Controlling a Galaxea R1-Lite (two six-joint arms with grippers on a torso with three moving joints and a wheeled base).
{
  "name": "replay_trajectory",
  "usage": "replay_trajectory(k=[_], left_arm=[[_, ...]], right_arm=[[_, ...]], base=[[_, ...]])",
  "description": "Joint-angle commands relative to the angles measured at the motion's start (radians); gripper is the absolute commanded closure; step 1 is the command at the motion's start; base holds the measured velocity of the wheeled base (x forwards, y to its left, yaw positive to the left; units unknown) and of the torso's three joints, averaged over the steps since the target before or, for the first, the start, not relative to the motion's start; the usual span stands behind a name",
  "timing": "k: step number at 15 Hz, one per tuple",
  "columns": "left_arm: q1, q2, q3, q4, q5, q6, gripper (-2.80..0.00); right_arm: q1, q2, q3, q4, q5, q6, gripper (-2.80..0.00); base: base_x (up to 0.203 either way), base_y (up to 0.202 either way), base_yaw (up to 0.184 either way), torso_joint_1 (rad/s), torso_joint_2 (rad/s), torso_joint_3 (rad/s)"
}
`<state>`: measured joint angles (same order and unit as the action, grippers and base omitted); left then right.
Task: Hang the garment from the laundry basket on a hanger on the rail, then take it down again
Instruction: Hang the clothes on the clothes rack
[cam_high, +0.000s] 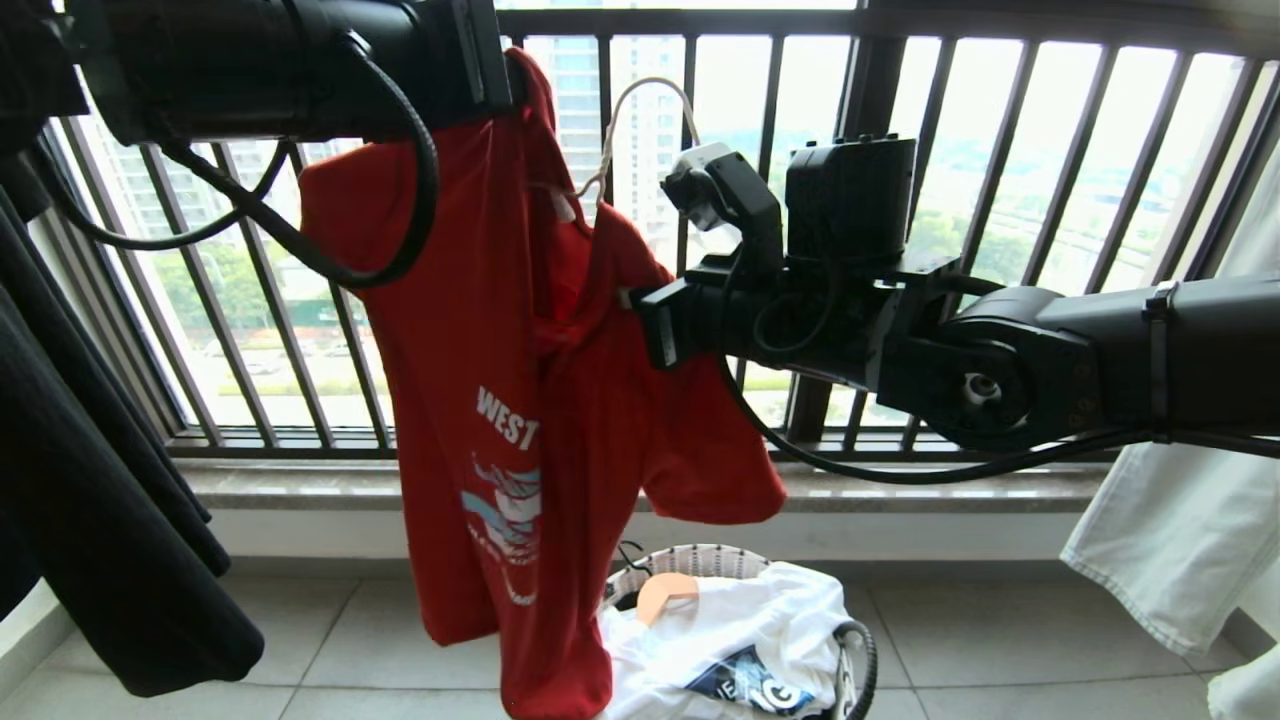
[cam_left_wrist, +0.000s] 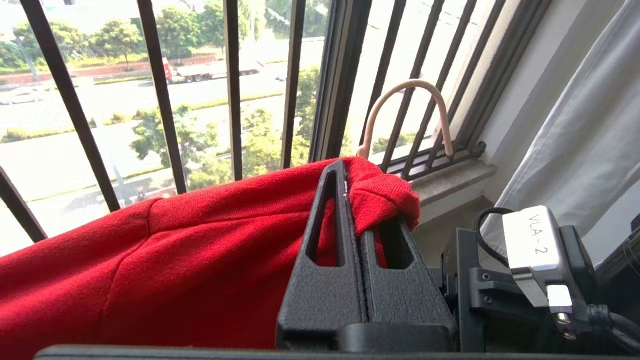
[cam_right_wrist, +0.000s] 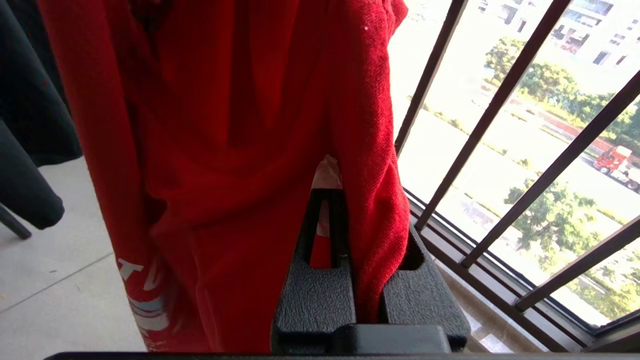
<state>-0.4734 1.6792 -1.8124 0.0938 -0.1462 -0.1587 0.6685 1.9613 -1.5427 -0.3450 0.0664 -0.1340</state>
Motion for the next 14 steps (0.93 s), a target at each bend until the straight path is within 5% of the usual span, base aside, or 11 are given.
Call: replay_trajectory(k=[1, 11, 12, 14], left_arm=[[-0.018, 0.046, -0.01, -0.004, -0.001, 0.053, 0.0], [-0.08, 0.058, 0.025, -0.002, 0.039, 0.136, 0.0], [-0.08, 0.054, 0.027, -0.002, 0.046, 0.147, -2.8], [-0.08, 0.028, 0.046, 0.0, 0.047, 0.171, -2.8]], right_arm=[[0.002, -0.01, 0.021, -0.008, 0.001, 0.0, 0.0], [0.0, -0.012, 0.012, -0.046, 0.015, 0.045, 0.0], [-0.001, -0.012, 0.012, -0.046, 0.015, 0.045, 0.0], [0.0, -0.012, 0.013, -0.046, 0.015, 0.047, 0.0]], base=[[0.0, 0.0, 0.0, 0.0, 0.0, 0.0], [0.0, 0.0, 0.0, 0.0, 0.0, 0.0], [0.0, 0.0, 0.0, 0.0, 0.0, 0.0], [0.0, 0.0, 0.0, 0.0, 0.0, 0.0]])
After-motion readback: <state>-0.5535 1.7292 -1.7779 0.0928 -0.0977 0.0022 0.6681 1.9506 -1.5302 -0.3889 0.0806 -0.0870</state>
